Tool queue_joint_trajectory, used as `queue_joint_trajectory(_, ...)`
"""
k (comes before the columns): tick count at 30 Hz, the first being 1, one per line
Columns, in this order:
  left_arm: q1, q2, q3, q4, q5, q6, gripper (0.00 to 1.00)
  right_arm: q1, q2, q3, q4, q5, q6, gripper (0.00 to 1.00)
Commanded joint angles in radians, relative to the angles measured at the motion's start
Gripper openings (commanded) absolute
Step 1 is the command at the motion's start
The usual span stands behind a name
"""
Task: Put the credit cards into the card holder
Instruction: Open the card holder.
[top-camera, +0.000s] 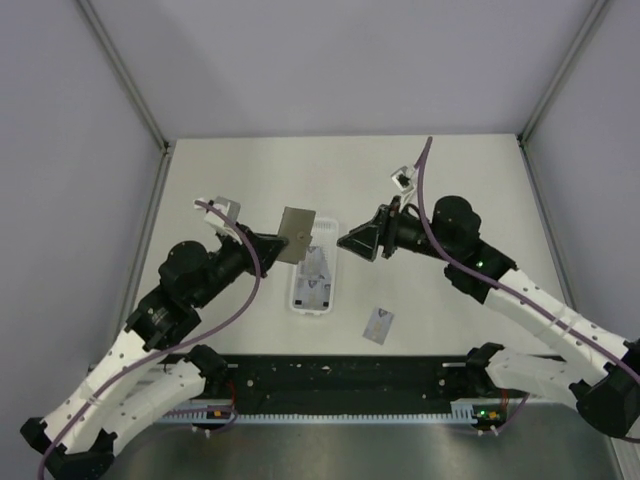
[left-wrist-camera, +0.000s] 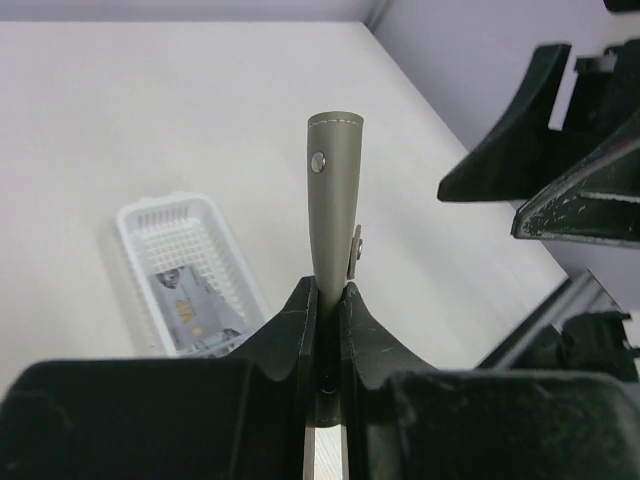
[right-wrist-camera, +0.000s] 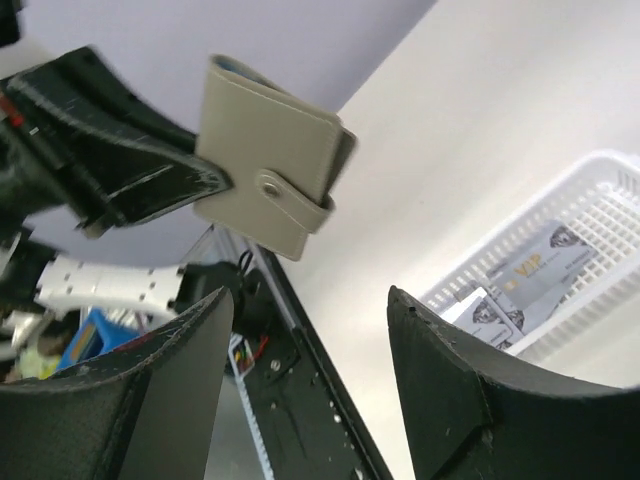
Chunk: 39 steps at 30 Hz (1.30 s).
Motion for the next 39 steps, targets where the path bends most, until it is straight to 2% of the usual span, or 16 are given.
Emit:
queue_joint_trajectory(1,-0.069,-0.004,-0.016,0.085,-0.359,-0.013,0.0,0.08,0.025,-0.042,0.167,0.325,0.179,0.63)
queue_joint_trajectory(5,-0.198,0.039,-0.004,0.068,-0.558,0.017,0.0,0.167,0.074,0.01,0.135,0.466,0.216,0.62)
queue_joint_trajectory(10,-0.391,0.146,0.024,0.057,-0.808,0.042,0.0,0.186,0.053,0.007,0.071,0.586,0.28,0.61)
queue_joint_trajectory(12,-0.451,0.183,0.028,0.065,-0.865,0.039,0.0,0.186,0.037,0.002,0.031,0.603,0.283,0.61)
queue_joint_trajectory(19,-0.488,0.219,0.013,0.121,-0.867,0.025,0.0,0.186,0.036,0.004,-0.047,0.552,0.292,0.61)
queue_joint_trajectory(29,-0.525,0.286,0.044,0.155,-0.842,0.042,0.0,0.187,0.137,0.022,-0.006,0.431,0.318,0.61)
queue_joint_trajectory(39,-0.534,0.3,0.038,0.2,-0.799,0.053,0.0,0.187,0.191,0.036,-0.018,0.437,0.312,0.59)
